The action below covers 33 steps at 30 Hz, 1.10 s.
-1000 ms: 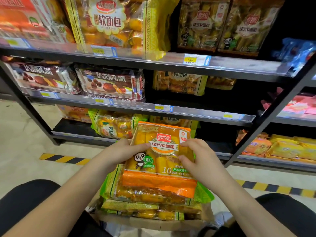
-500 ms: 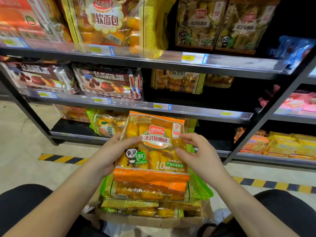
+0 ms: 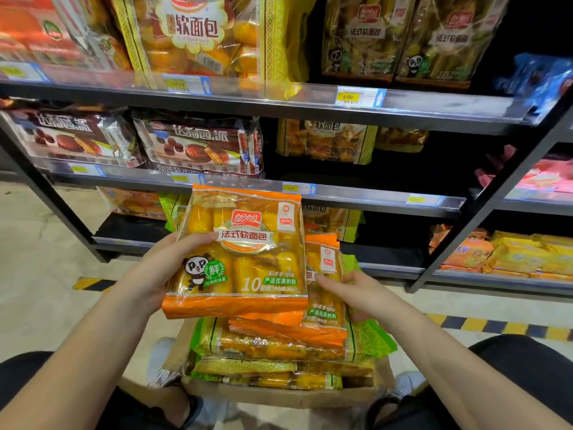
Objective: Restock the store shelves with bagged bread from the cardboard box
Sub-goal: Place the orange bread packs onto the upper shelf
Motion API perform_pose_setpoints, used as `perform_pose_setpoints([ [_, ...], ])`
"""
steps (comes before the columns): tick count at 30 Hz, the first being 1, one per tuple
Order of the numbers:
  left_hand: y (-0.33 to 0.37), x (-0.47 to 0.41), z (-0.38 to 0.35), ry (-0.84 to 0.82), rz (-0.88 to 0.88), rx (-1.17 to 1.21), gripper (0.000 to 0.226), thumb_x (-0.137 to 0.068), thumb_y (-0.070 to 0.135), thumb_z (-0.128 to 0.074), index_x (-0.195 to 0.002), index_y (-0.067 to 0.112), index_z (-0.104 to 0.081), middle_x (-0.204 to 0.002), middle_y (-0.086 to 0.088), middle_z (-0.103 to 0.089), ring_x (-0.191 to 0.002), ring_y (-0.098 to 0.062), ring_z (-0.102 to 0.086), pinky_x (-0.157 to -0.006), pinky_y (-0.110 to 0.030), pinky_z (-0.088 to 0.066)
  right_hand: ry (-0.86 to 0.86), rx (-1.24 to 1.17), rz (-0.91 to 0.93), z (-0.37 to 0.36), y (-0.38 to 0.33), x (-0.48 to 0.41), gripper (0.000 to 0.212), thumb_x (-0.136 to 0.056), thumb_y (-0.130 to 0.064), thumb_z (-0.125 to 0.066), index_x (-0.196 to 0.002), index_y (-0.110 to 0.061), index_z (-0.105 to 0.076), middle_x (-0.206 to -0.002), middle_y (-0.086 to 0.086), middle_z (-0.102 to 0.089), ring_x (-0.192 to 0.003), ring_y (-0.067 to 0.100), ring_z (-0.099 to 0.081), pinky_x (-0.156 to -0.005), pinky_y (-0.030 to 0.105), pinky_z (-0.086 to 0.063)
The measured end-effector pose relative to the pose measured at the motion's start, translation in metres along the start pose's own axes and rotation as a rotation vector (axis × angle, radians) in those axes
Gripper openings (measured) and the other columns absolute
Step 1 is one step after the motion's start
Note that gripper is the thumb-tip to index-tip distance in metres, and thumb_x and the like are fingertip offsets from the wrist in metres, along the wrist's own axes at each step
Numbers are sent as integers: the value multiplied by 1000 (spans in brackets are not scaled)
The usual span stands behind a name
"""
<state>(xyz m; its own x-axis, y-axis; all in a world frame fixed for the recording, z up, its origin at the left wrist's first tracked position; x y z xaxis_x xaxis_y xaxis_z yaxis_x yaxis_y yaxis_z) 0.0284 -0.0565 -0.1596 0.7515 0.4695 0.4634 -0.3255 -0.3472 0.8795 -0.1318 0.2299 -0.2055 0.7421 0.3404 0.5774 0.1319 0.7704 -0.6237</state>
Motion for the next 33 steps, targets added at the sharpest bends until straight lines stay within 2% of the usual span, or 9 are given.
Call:
perform_pose_setpoints([
  [3, -2, 2, 1, 17, -7, -10, 56, -80, 33, -81, -132, 21, -64, -113, -16, -78, -102, -40, -75, -97, -61, -55, -25, -20, 16, -8, 4, -8, 48, -79, -65, -74, -98, -22, -64, -102, -2, -76, -94, 15, -71, -84, 37, -59],
  [7, -3, 5, 0, 9, 1, -21, 50, -83, 31, -79, -130, 21, -64, -111, -17, -78, -100, -41, -76, -97, -62, -55, -70, -128, 6, -8, 14, -18, 61, -69, -63, -83, -106, -16, -73, -92, 0, -80, -95, 24, -76, -92, 46, -60],
  [9, -3, 7, 0, 6, 6, -16, 52, -83, 30, -79, -131, 20, -64, -112, -17, -78, -100, -41, -76, -97, -62, -54, -105, -169, -21, -9, 17, -19, 68, -62, -63, -87, -109, -15, -73, -93, 2, -80, -101, 28, -75, -95, 44, -57],
  [12, -3, 9, 1, 5, 5, -8, 50, -84, 29, -78, -131, 19, -64, -111, -18, -78, -100, -41, -76, -97, -61, -55, -125, -209, -29, -10, 21, -24, 79, -51, -66, -88, -110, -14, -74, -95, 4, -80, -105, 28, -74, -89, 41, -56],
  [16, -4, 10, 1, 12, 10, 5, 53, -84, 29, -80, -132, 20, -63, -112, -18, -78, -101, -41, -75, -97, -62, -54, -138, -246, -35, -11, 19, -24, 67, -67, -58, -88, -116, -16, -69, -97, 1, -80, -99, 23, -76, -92, 38, -59],
  [22, -4, 12, -3, 21, 9, -6, 50, -85, 29, -79, -131, 19, -63, -110, -17, -78, -99, -40, -76, -94, -59, -57, -150, -221, -8, -15, 12, -19, 55, -73, -49, -88, -111, -19, -61, -104, 2, -77, -97, 20, -74, -85, 41, -61],
  [24, -4, 12, -4, 22, 13, -8, 51, -84, 29, -79, -132, 19, -62, -110, -17, -79, -99, -39, -77, -93, -58, -58, -161, -216, -11, -15, 13, -23, 56, -72, -46, -89, -113, -17, -64, -99, 2, -79, -93, 20, -76, -84, 39, -62],
  [28, -6, 9, -4, 13, 27, -1, 58, -82, 31, -81, -135, 20, -60, -114, -17, -77, -102, -41, -75, -96, -62, -55, -175, -210, -26, -15, 18, -30, 61, -65, -51, -92, -112, -19, -70, -93, -1, -80, -92, 20, -77, -96, 44, -58],
  [33, -7, 6, -6, 26, 23, 4, 60, -81, 31, -82, -136, 20, -60, -113, -17, -78, -101, -41, -76, -95, -62, -56, -209, -322, -32, -17, 19, -33, 62, -66, -36, -95, -118, -16, -68, -98, 3, -80, -94, 23, -77, -94, 46, -58],
])
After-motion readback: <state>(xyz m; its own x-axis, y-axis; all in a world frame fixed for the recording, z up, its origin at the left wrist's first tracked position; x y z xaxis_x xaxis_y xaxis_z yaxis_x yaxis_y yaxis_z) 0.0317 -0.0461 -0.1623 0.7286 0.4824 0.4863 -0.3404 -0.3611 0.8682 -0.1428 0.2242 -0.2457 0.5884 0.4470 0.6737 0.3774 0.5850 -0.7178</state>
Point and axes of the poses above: each hand's wrist, its own x-axis away from the middle knuckle, its own z-axis out of the back of the hand, y = z × x, the point moved 3 cm from there along -x, towards the middle knuckle
